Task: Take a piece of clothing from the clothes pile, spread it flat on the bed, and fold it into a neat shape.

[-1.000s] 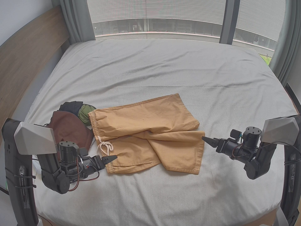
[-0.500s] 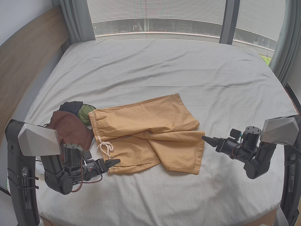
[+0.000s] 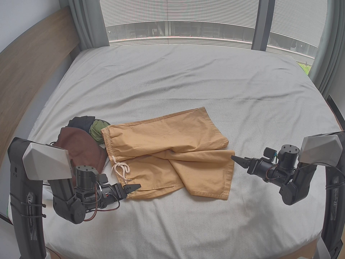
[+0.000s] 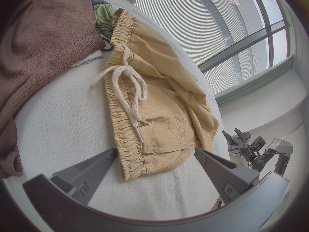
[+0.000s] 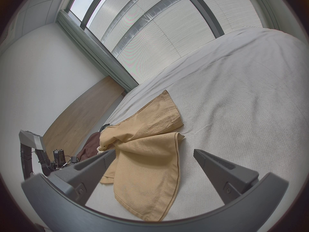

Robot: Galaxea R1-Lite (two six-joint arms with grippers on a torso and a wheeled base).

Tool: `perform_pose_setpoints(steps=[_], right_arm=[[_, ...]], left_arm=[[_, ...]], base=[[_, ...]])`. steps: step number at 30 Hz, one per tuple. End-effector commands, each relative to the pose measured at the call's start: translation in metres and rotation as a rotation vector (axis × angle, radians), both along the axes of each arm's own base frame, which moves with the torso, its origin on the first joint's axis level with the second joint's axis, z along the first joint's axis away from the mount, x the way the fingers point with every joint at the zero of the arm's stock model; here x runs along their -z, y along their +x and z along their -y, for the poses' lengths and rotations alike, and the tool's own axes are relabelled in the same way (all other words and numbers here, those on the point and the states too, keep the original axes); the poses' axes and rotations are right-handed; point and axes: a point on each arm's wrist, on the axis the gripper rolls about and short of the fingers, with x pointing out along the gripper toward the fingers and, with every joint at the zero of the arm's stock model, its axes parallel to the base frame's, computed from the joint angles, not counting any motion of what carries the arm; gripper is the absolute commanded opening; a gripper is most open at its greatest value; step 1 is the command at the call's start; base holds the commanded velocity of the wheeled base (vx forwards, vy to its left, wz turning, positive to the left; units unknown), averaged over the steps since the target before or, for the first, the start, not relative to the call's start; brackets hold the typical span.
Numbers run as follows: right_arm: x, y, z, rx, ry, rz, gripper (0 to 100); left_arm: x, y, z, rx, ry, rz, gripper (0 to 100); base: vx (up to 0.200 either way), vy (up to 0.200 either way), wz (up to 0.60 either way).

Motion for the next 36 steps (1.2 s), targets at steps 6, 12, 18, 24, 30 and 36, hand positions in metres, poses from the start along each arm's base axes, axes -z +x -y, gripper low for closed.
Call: perform_pose_setpoints(steps=[6,12,18,24,30,36], right_arm=[[0.000,0.000,0.000,0.000,0.000,-0.001,100],[0.001,0.000,0.001,0.001,0.000,-0.004,100],[0.002,-0.001,0.001,0.001,-0.001,-0.009,100],[0.012,-0.015,-0.001,-0.013,-0.016,-0.079,100],[0.028,-0.033,-0.015,-0.064,-0.033,-0.167,100],[0.042,-0.040,-0.022,-0.087,-0.043,-0.235,100]], left_arm=[[0.001,0.000,0.001,0.003,0.000,-0.003,100],[0.001,-0.001,0.003,0.011,0.000,-0.003,0],[0.001,-0.001,0.003,0.011,0.000,-0.002,0],[0.002,-0.001,0.003,0.011,-0.001,0.003,0],[0.002,-0.001,0.003,0.011,-0.001,0.003,0],[0.002,-0.001,0.003,0.011,-0.001,0.003,0]], base=[[0.000,0.000,0.00],[0.000,0.000,0.00],[0.000,0.000,0.00],[0.000,0.000,0.00],[0.000,0.000,0.00],[0.000,0.000,0.00]])
